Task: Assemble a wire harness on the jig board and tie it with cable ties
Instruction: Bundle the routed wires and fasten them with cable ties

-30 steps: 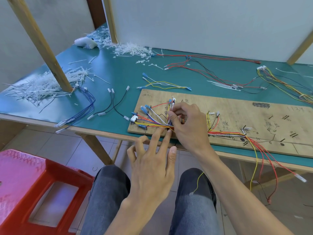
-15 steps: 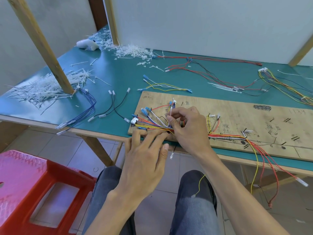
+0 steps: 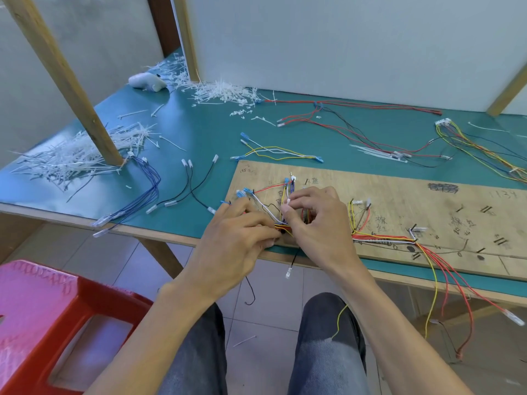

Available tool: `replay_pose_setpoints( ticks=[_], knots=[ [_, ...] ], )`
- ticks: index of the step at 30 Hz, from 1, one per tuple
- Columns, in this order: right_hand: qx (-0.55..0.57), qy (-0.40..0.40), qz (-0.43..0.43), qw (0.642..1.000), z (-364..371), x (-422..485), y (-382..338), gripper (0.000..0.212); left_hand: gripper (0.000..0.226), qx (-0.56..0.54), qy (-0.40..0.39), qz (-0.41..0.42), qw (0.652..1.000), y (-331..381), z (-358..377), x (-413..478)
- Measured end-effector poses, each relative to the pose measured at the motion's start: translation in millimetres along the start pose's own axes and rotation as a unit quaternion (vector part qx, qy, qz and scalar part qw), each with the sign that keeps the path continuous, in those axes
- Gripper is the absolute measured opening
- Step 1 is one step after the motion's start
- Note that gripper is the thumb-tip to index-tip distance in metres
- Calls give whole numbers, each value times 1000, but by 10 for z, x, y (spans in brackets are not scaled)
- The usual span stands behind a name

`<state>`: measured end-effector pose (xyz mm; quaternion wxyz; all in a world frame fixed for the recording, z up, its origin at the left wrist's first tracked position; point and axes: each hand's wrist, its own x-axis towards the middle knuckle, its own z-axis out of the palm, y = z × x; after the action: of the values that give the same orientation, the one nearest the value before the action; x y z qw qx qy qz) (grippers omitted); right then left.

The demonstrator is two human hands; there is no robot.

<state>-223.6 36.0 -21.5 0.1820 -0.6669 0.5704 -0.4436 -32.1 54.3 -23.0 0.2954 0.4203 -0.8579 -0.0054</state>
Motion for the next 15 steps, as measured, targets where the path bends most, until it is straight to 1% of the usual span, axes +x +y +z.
replay_pose_setpoints(
  ticks=[4,6,10,13,15],
  knots=[
    [3,-1,1,1000,-11,-1,10,8,12,-30,13,-6,999,-44,24,-9],
    [3,2,-1,1000,-13,-5,6,6,6,-49,20,-28,998,-36,43,13],
    [15,10,6,1000,-30,-6,16,3,2,-125,28,-119,985,82,103,91],
    [25,9,9,1000,-41,-2,27,4,6,-167,45,-197,965,174,161,149],
    [25,7,4,1000,-47,-3,40,5,9,-177,50,-225,957,223,182,183]
  ],
)
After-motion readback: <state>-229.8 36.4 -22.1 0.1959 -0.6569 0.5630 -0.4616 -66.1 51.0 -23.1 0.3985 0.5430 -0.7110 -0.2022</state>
